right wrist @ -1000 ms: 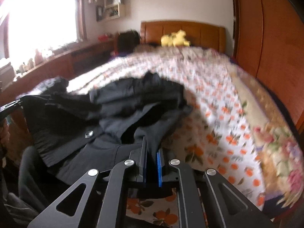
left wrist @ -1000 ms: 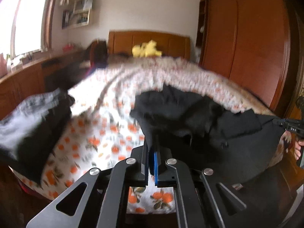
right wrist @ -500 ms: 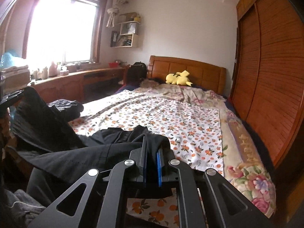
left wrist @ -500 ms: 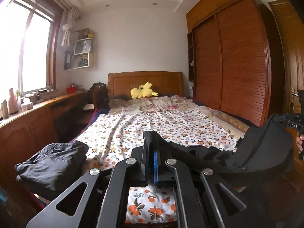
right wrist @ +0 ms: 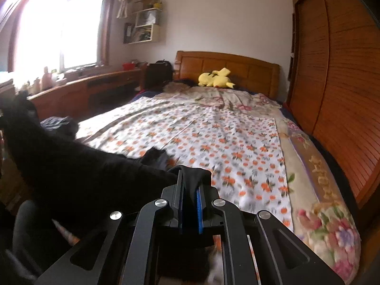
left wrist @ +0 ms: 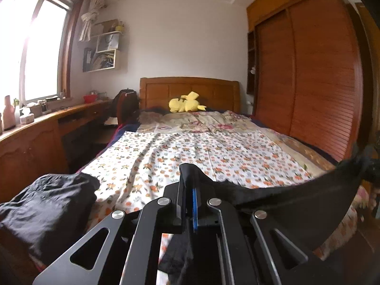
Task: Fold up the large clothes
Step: 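Grasp the coat hem with both tools and fold it up toward the collar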
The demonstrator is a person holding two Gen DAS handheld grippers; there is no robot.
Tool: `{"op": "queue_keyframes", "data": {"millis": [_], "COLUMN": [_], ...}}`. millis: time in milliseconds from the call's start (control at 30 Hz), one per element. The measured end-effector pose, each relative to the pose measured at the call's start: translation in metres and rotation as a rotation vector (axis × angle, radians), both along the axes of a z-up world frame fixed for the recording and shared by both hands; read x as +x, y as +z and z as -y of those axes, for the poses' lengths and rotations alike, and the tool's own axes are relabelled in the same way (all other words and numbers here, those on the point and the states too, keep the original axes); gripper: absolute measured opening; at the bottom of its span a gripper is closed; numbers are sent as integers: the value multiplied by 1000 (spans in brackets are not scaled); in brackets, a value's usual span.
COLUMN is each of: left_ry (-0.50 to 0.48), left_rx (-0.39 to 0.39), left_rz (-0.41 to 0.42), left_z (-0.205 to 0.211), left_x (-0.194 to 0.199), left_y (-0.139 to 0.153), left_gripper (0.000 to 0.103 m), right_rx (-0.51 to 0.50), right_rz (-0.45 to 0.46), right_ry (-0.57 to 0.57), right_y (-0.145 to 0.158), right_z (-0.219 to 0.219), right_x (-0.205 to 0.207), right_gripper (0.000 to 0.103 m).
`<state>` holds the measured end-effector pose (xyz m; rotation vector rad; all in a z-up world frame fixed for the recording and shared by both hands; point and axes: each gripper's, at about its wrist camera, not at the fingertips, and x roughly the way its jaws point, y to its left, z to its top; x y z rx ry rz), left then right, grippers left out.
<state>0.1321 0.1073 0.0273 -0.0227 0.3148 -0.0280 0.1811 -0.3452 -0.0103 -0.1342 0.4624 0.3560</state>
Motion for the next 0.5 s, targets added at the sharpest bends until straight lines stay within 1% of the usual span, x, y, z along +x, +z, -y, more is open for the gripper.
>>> {"op": "queue_keyframes", "data": {"millis": [33, 133, 267, 367, 433, 467, 500], "left_ry": [11, 37, 73, 85, 74, 72, 73], "left_rx": [3, 10, 11, 11, 3, 3, 6], "left_rz": [3, 4, -8, -26, -45, -52, -57], "left_z": [-2, -8, -21, -28, -31, -33, -32], "left_x": [18, 54, 103, 132, 149, 154, 158], "left_y": [0, 0, -1, -7, -13, -18, -23], "left_gripper": [4, 4, 4, 5, 5, 8, 9], "right_rx": [2, 2, -13, -16, -5, -10, -26], "right_rz": [5, 29, 19, 9, -8, -10, -9], "right_ry": [-7, -36, -60, -79, -87, -92, -101], "right_y": [0, 0, -3, -11, -18, -22, -28], "right_z": [-1, -7, -19, -28, -34, -38, -43], "right_x": [11, 57, 115, 153, 177, 184, 193], "right_gripper": [7, 7, 7, 7, 7, 7, 7]}}
